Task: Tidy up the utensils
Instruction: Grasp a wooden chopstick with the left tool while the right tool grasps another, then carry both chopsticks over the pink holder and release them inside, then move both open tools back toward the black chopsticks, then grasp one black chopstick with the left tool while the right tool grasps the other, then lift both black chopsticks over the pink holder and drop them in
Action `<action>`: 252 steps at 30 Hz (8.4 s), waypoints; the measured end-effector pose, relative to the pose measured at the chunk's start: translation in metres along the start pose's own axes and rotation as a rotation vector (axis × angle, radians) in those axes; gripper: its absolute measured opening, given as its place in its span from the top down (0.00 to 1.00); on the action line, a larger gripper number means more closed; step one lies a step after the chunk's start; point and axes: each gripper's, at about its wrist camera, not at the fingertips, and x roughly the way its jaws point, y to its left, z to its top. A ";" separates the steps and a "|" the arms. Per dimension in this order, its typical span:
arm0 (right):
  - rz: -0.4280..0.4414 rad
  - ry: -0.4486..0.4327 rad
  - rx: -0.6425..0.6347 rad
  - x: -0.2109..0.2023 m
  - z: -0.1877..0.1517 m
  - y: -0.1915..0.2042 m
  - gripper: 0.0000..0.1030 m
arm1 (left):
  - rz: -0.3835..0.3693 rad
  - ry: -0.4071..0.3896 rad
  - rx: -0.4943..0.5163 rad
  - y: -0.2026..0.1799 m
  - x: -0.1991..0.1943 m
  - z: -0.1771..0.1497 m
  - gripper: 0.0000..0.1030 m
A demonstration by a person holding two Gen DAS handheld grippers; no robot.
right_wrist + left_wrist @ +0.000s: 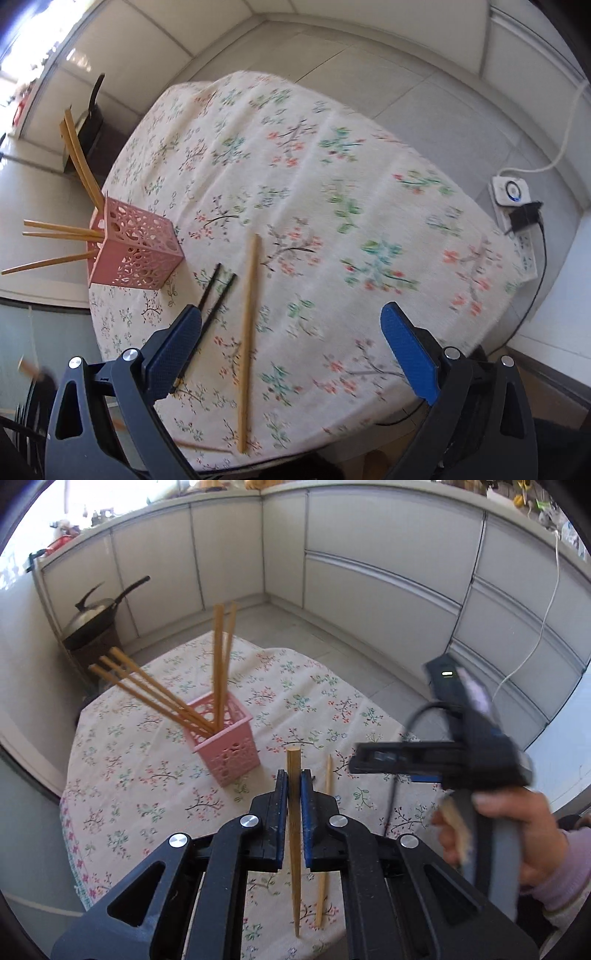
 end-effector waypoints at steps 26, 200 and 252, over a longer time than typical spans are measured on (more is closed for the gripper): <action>0.101 -0.196 -0.151 -0.036 -0.004 0.040 0.95 | 0.000 -0.139 -0.247 0.068 -0.042 -0.006 0.94; 0.070 -0.116 0.065 -0.080 -0.012 -0.062 0.09 | 0.063 0.351 -0.016 -0.015 0.183 -0.002 0.96; -0.036 -0.082 -0.335 0.010 -0.040 0.074 0.96 | 0.146 -0.058 -0.173 0.057 -0.027 -0.018 0.96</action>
